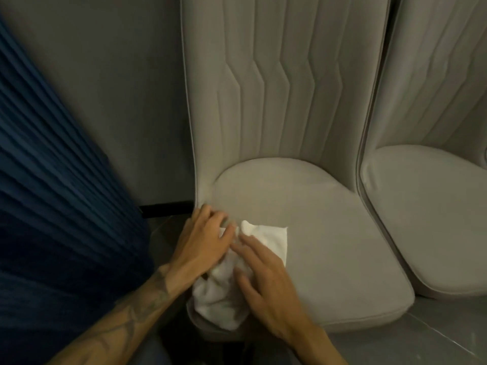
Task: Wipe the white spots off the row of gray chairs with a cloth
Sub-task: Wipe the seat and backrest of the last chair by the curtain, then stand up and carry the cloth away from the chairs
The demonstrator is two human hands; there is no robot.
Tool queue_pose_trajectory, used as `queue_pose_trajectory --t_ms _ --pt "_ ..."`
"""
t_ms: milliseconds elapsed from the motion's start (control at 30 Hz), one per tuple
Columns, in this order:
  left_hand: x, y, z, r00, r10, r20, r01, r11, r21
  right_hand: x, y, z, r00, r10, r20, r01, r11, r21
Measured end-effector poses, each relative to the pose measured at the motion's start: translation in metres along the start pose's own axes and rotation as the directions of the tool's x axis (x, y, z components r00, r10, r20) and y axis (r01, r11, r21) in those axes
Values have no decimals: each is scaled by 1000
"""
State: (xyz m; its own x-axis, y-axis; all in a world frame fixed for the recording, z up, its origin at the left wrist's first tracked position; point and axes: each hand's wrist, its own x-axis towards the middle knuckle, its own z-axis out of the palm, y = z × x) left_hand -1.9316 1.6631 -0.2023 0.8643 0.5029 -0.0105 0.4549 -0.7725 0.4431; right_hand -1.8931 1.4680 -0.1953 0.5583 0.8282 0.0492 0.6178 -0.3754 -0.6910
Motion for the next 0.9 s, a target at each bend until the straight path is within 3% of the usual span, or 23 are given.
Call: queue_pose_trajectory --t_ms 67,167,267,333,433,633,900 --pt "-2 -5 -2 1000 -5 16 5 999 -39 1 6 -4 993 75 -91 -80 996 -48" --pt "-15 -8 -12 997 -67 39 70 992 -105 1 4 -6 981 160 -114 -180 963 -201" --pt "-38 -11 -12 992 -106 65 114 983 -144 0 -2 1 970 182 -163 -217 948 -231" --pt "-49 -6 -25 971 -179 160 208 959 -191 -1 -14 -10 958 269 -101 -285 933 -218" --pt "-66 9 -60 913 -227 339 284 950 -130 -16 -45 -47 923 384 19 -378 916 -133" --pt "-77 102 -178 854 -153 498 194 981 -31 -62 -133 -191 888 461 -2 -459 885 77" --pt "-70 313 -297 825 122 552 -149 989 4 -141 -209 -400 811 557 -181 -516 825 229"
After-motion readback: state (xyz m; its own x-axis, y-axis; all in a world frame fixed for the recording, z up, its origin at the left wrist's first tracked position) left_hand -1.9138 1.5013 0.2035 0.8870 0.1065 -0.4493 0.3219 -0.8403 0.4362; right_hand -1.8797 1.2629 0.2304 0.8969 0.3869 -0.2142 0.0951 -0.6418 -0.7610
